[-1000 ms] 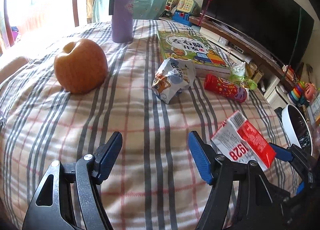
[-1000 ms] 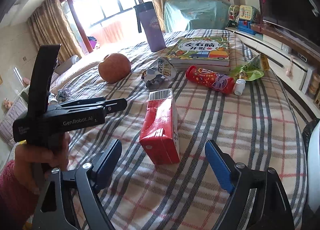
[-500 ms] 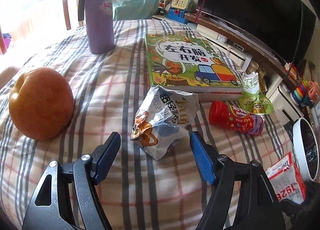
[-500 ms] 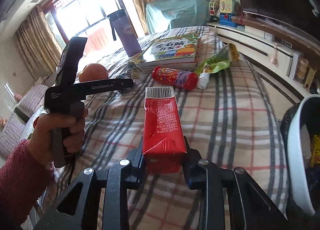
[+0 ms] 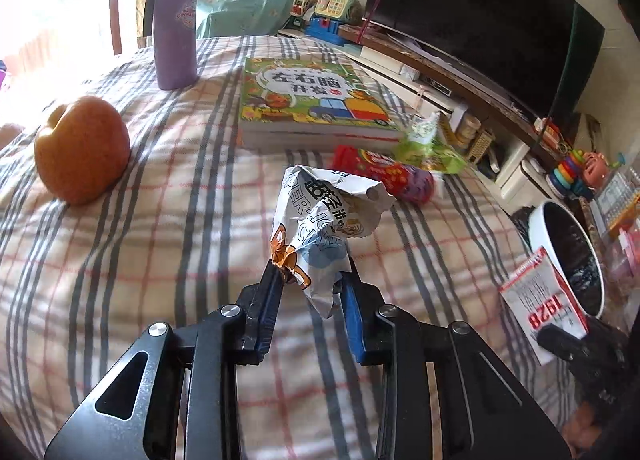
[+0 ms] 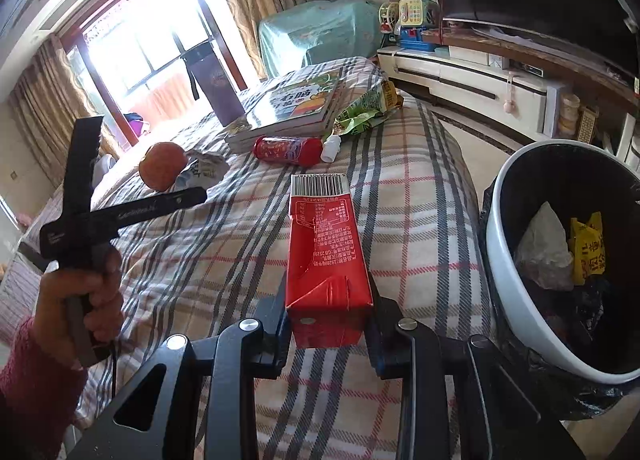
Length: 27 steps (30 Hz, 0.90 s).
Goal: Collect trash
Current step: 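Grasp the white snack wrapper with the left tool while the right tool grasps the red carton, then carry the white wrapper and red carton over the bin with both tools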
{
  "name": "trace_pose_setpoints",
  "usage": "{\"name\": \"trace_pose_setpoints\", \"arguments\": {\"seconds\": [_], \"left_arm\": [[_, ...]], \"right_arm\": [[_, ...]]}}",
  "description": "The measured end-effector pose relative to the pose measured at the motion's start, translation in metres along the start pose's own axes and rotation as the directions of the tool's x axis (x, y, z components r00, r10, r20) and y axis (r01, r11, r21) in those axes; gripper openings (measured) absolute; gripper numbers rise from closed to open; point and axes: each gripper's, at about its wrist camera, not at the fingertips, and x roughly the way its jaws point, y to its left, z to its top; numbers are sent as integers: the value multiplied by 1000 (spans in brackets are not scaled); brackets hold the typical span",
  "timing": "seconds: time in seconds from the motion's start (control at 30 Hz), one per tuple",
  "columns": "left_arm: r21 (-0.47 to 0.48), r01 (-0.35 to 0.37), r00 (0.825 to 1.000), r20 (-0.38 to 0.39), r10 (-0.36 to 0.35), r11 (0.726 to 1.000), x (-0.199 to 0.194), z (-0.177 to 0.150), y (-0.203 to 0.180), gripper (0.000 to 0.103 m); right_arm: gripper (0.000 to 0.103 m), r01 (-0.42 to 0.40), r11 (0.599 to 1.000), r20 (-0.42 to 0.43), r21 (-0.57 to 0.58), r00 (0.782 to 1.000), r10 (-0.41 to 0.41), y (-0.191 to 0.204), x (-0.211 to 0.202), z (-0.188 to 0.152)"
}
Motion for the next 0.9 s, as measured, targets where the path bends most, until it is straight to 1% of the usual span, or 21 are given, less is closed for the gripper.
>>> {"name": "trace_pose_setpoints", "arguments": {"seconds": [0.17, 0.27, 0.4, 0.57, 0.63, 0.67, 0.77, 0.9], "left_arm": [[-19, 82, 996, -37, -83, 996, -27, -47, -28, 27], [-39, 124, 990, -59, -126, 992, -37, -68, -40, 27], [-27, 110, 990, -80, -112, 994, -39, -86, -53, 27], [-23, 94, 993, -75, -95, 995, -40, -92, -57, 28], [-23, 87, 993, -74, -89, 996, -41, -92, -58, 28], [-23, 86, 994, -72, -88, 996, -42, -92, -59, 28], [-14, 93, 994, -58, -94, 996, -47, -93, -66, 28], [22, 110, 993, -49, -108, 994, -52, -93, -86, 28]], "right_arm": [[31, 19, 1000, 4, -23, 1000, -19, 0, -8, -8], [31, 24, 999, 0, -27, 1000, -24, -1, -9, -12], [35, 17, 1000, -10, -19, 1000, -17, -2, -5, -14], [36, 17, 1000, -9, -17, 1000, -17, -2, -3, -15], [31, 22, 1000, -3, -17, 1000, -22, -2, -4, -16], [31, 24, 1000, 2, -19, 1000, -24, -2, -6, -17], [31, 31, 999, 29, -28, 999, -30, 1, -15, -20], [31, 26, 999, 66, -25, 998, -24, 1, -33, -22]]}}
